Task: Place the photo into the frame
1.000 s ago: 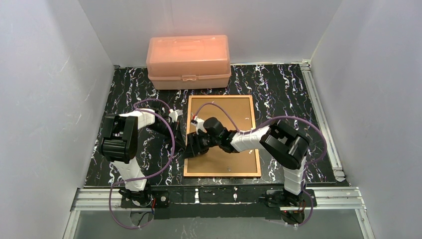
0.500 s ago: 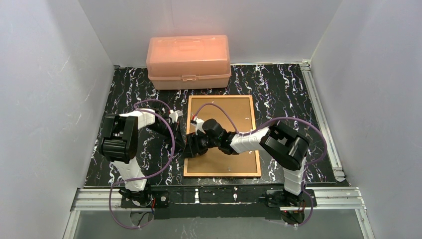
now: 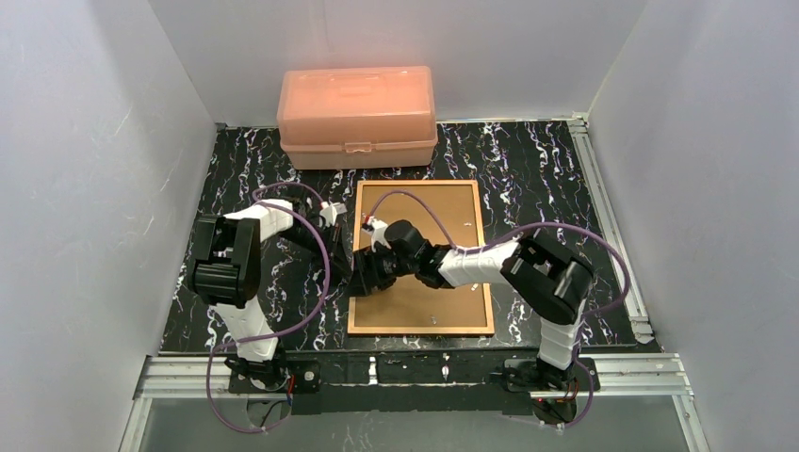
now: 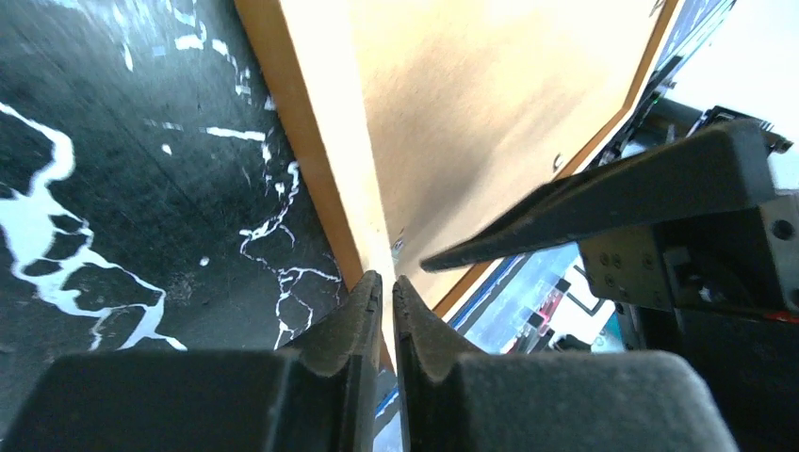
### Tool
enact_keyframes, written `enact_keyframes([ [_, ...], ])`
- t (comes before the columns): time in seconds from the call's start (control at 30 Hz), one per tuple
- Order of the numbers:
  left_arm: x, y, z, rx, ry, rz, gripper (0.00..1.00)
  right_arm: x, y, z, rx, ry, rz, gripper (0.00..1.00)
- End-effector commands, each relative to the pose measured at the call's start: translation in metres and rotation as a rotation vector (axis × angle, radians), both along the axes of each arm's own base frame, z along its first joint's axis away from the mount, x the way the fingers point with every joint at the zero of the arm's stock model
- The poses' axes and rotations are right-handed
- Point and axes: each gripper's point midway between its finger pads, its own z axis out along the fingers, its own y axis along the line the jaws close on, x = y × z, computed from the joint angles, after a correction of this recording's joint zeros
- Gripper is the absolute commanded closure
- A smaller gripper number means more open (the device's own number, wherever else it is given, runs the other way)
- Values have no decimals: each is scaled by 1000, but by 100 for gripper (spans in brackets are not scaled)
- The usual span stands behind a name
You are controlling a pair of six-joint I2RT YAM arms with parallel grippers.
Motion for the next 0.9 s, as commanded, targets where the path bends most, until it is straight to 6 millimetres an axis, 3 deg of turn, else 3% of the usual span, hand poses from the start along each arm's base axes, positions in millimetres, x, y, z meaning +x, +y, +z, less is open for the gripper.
enact_keyframes([
  [0.0, 21, -2, 33, -55, -56, 21, 86, 37, -1, 86, 136, -131, -26, 21],
  [0.1, 40, -2, 44, -53, -107, 31, 78, 70, -17, 98, 138, -169, -84, 18],
  [0.3, 87, -6, 41, -34, -146, 69, 72, 136, -38, 91, 103, -225, -227, 15],
  [0.57, 138, -8, 25, -10, -188, 123, 74, 191, -25, 70, 48, -302, -297, 13],
  [0.87, 155, -9, 4, 12, -172, 172, 87, 228, -8, 55, 62, -324, -312, 13],
])
